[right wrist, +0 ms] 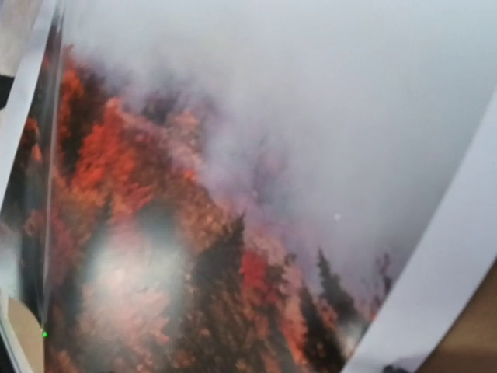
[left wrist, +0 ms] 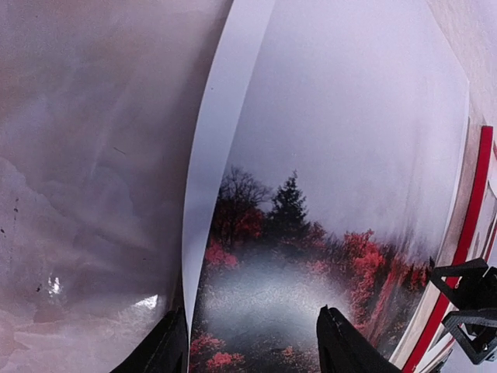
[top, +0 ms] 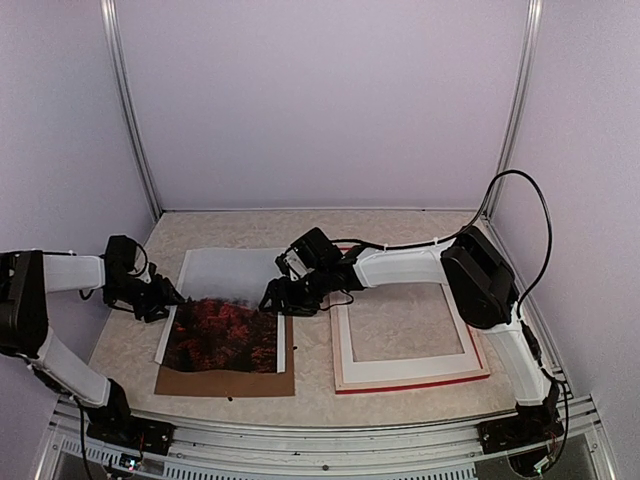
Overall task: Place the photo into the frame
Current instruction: Pick up the photo from the backboard.
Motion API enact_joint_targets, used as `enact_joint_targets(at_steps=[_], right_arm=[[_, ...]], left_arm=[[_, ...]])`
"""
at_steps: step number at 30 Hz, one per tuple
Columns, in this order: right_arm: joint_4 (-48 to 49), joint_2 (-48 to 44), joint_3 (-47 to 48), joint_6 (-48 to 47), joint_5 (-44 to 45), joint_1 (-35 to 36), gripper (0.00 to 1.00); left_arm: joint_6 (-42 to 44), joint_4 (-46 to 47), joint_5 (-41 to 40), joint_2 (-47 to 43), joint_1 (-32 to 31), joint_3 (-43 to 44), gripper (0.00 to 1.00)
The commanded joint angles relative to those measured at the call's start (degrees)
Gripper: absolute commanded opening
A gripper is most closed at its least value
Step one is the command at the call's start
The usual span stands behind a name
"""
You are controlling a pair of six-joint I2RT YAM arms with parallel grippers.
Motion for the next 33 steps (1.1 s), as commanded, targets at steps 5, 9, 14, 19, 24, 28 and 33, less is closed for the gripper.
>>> enact_joint_targets(at_steps=[5, 9, 14, 19, 24, 28, 33], right_arm=[[-3.8, 0.6, -0.9, -1.0, 1.8, -1.0, 0.73], [-3.6, -0.1, -1.8, -1.4, 2.1, -1.1, 0.73], [-3.8, -1.4, -2.9, -2.3, 2.7, -1.7, 0.73], [-4.5, -1.8, -3.1, -3.2, 2.6, -2.4, 0.72], [-4.4, -3.1, -4.7, -3.5, 3.0, -3.2, 0.72], [-4.6, -3.8, -5.7, -4.1, 3.2, -3.8, 0.72], [-4.8, -4.5, -7.0, -4.6, 3.4, -4.2, 0.72]], left_arm=[[-1.4, 1.1, 5.4, -2.9, -1.1, -1.4, 0.5], [-1.4, 1.0, 4.1, -2.9, -1.1, -1.5, 0.48], [-1.9, 1.0, 2.5, -2.3, -1.9, -1.4, 0.48], [-4.1, 3.0, 2.1, -1.9, -4.2, -2.4, 0.48], [-7.6, 6.9, 2.7, -2.8, -5.1, -4.9, 0.43], [-8.8, 9.2, 3.0, -3.4, -5.1, -6.4, 0.35], [-10.5, 12.5, 3.8, -3.4, -6.4, -8.6, 0.3]])
